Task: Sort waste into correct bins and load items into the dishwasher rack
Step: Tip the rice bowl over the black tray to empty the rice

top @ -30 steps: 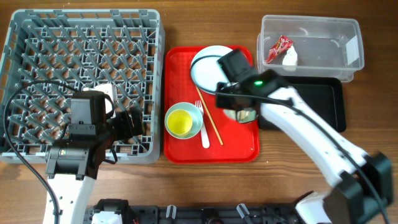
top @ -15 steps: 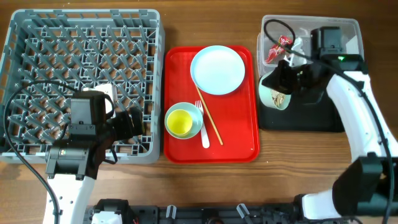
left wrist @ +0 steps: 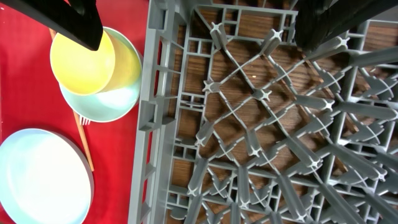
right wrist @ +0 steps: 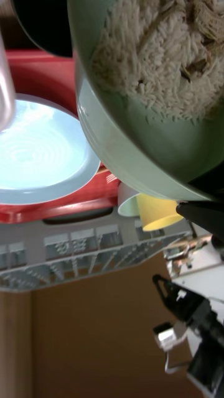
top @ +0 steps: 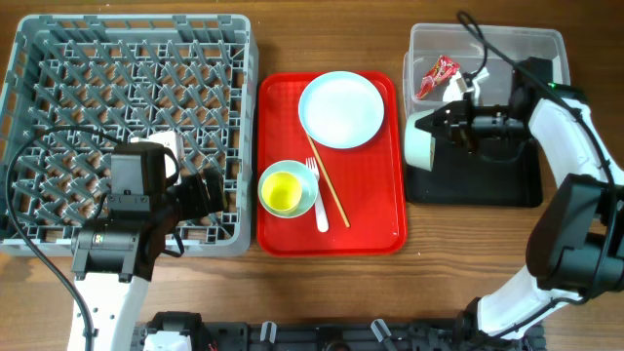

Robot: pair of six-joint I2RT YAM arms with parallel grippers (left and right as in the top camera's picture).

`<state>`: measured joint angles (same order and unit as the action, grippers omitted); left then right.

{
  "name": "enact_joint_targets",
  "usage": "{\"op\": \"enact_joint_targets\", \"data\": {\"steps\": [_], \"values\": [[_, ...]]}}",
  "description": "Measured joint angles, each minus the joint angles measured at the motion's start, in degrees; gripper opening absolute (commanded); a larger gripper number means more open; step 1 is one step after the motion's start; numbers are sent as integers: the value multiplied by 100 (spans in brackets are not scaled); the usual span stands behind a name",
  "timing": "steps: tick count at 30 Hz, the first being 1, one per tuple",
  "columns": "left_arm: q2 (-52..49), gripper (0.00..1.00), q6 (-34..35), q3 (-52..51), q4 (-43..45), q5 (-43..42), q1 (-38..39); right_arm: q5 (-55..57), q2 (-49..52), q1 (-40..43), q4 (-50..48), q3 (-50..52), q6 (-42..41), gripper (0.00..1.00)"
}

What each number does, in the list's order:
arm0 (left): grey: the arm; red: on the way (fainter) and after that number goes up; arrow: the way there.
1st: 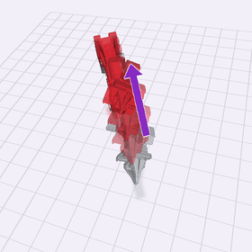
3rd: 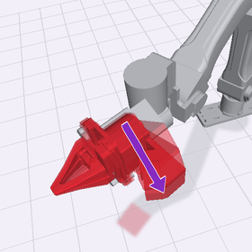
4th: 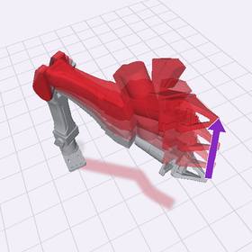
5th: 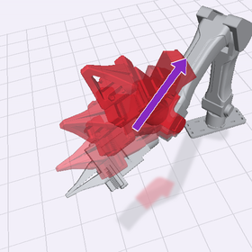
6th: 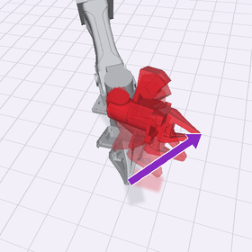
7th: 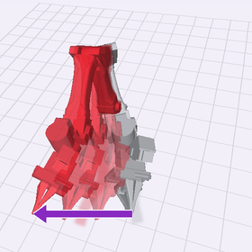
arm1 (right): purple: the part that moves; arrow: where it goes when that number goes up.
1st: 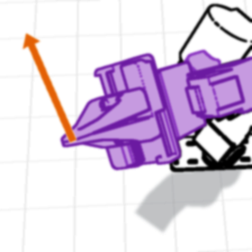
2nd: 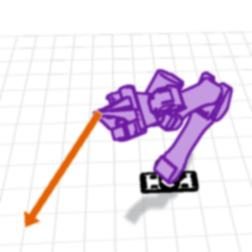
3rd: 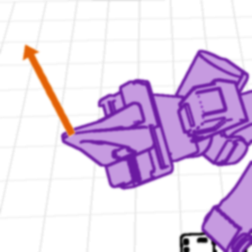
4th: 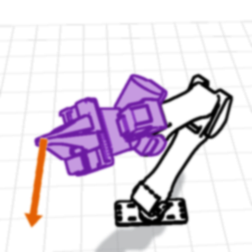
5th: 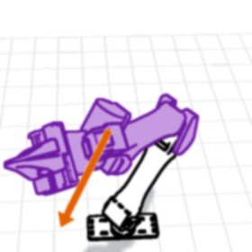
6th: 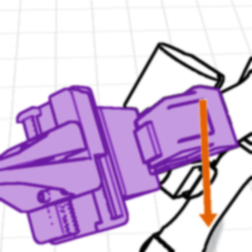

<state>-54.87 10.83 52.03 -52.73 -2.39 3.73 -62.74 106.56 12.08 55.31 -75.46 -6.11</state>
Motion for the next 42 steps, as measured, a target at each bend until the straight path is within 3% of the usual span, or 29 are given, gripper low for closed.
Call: {"op": "enact_joint_targets", "data": {"steps": [7,15,22,28,34,42], "values": [[0,100,0,0,0,0,0,-688,103,599,-7,94,0,4],[0,100,0,0,2,0,0,-1965,122,1451,-1766,1541,-813,4],[0,100,0,0,0,2,0,-2658,122,1622,-2232,1725,-992,4],[0,100,0,0,2,0,0,-2573,122,1596,-2376,1725,-994,4],[0,100,0,0,2,0,0,-1027,59,903,-1711,1725,-627,4],[0,100,0,0,0,0,0,-52,-1742,435,-1676,1495,0,4]]}}
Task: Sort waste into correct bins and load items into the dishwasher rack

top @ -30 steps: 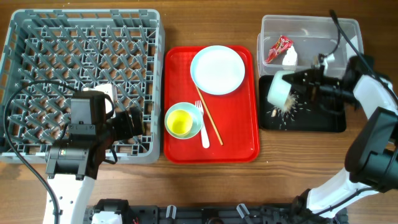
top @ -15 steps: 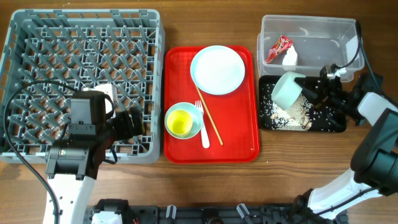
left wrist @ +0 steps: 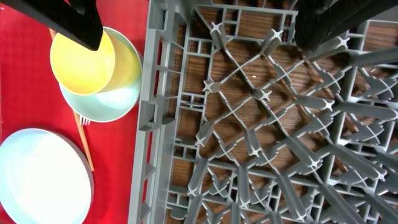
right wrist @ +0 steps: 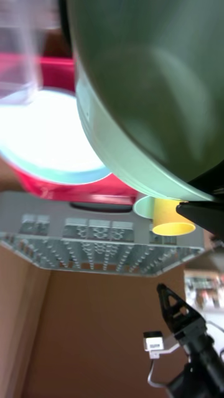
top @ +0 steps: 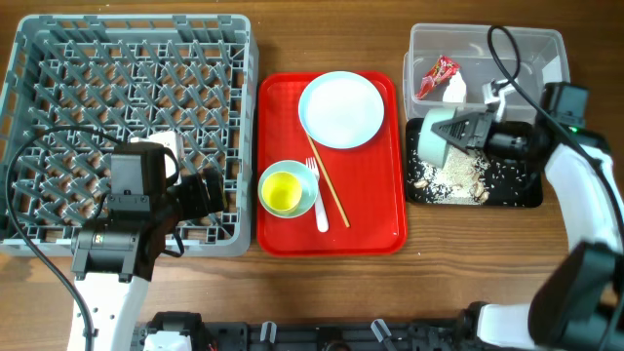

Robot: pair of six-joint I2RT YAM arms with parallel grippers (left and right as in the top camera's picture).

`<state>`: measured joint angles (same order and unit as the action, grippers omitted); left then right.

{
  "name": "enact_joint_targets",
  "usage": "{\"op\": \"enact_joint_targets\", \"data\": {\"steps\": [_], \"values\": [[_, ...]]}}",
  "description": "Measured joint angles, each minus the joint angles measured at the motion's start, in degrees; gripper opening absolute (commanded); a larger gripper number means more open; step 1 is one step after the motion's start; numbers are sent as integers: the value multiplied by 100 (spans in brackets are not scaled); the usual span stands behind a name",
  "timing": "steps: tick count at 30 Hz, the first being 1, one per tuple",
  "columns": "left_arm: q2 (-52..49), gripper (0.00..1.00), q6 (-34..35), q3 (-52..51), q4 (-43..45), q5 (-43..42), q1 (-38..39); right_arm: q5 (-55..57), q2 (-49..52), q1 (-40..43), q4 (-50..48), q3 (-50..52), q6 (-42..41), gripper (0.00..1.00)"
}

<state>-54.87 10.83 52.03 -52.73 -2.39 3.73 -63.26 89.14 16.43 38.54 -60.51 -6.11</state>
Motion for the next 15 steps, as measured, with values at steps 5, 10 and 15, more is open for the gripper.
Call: {"op": "enact_joint_targets", "data": {"steps": [5,10,15], "values": [[0,100,0,0,2,2,0,815,-813,-144,302,-9,28,4],[0,100,0,0,0,0,0,2643,-944,-977,927,-101,-33,4],[0,100,0,0,2,0,0,4245,-944,-2151,1158,-885,-199,5]]}}
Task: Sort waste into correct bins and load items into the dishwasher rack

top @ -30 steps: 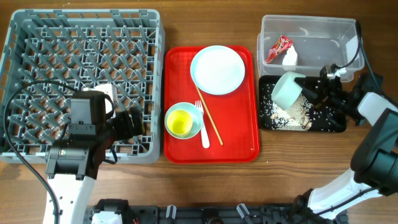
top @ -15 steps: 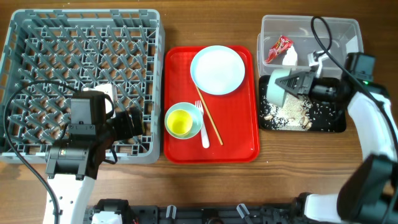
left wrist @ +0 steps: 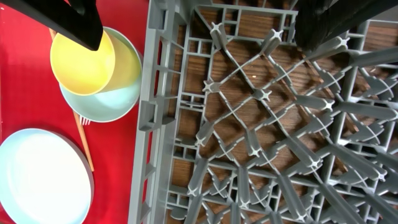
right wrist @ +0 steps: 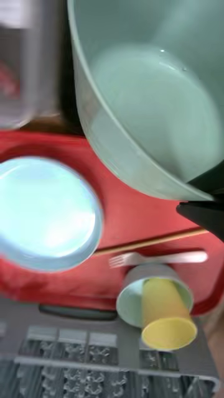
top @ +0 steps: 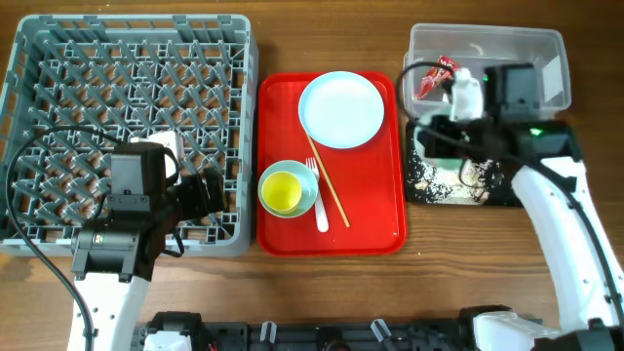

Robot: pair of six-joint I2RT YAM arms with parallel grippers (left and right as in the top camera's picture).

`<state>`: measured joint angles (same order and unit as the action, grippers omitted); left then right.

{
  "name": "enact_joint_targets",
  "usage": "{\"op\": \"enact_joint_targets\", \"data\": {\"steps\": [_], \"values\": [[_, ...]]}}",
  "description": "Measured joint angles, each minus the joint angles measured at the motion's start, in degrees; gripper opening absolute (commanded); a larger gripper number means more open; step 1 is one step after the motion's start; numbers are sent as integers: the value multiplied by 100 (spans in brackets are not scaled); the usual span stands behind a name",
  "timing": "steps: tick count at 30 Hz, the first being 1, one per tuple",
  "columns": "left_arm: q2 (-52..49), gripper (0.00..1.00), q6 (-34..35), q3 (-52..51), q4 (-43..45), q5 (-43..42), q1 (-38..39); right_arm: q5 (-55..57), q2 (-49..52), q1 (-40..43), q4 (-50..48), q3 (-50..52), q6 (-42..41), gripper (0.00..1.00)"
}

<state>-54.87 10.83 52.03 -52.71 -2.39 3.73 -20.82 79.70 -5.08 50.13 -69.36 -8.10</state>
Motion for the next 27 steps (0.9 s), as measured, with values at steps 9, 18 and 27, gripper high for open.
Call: {"op": "enact_joint_targets", "data": {"steps": [9,18,27], "values": [[0,100,0,0,2,2,0,1281,234,-1895,-2127,-446,-83,4],[0,100,0,0,-2,0,0,1469,2448,-2264,-2896,-470,-85,4],[0,100,0,0,-2,2,0,1423,3073,-2450,-2017,-566,-70,5]]}}
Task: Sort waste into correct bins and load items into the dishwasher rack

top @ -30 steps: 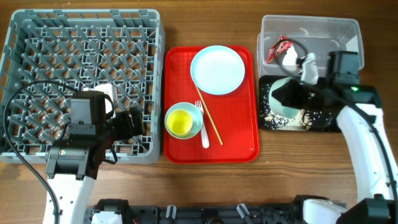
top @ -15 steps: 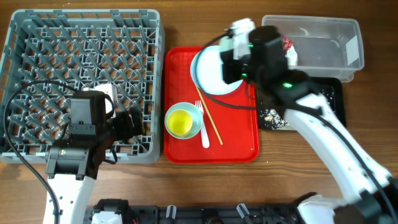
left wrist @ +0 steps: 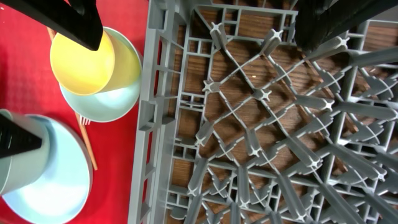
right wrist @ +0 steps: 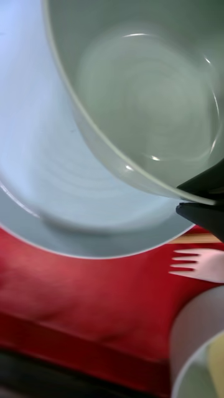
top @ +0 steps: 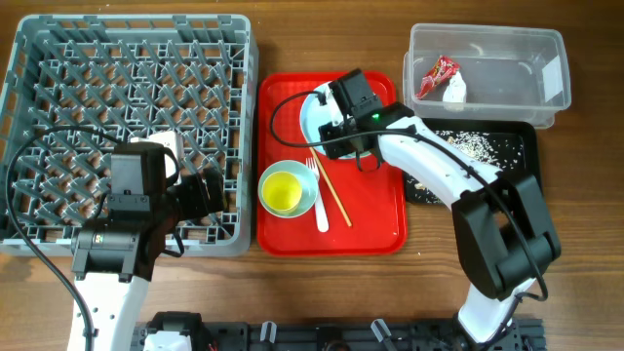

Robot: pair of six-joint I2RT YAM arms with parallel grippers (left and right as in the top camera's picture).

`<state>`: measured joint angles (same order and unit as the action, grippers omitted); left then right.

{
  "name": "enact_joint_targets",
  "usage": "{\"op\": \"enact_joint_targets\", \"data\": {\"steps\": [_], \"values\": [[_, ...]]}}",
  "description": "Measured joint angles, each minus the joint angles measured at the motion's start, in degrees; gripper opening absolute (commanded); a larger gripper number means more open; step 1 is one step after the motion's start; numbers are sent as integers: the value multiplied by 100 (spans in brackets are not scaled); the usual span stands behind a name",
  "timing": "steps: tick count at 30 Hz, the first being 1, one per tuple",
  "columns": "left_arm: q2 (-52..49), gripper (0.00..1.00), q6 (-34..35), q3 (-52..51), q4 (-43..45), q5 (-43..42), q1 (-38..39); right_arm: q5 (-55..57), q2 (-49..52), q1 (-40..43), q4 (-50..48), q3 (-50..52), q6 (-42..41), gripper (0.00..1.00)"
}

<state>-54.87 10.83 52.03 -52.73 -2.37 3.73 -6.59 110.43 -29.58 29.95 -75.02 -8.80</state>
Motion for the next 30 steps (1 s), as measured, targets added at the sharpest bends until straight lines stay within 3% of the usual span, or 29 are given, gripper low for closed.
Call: {"op": "enact_joint_targets", "data": {"steps": [5,10,19,27,30], "values": [[0,100,0,0,-2,0,0,-291,11,-28,382,-4,-42,30],[0,100,0,0,-2,0,0,-492,-9,-28,658,-15,-160,44],[0,100,0,0,0,0,0,-1172,-1340,-125,1504,-708,-466,47],[0,100,0,0,0,0,0,-1058,-979,-1021,1757,-494,-1117,46],[0,100,0,0,0,0,0,-942,-579,-1165,1757,-492,-1370,33]]}}
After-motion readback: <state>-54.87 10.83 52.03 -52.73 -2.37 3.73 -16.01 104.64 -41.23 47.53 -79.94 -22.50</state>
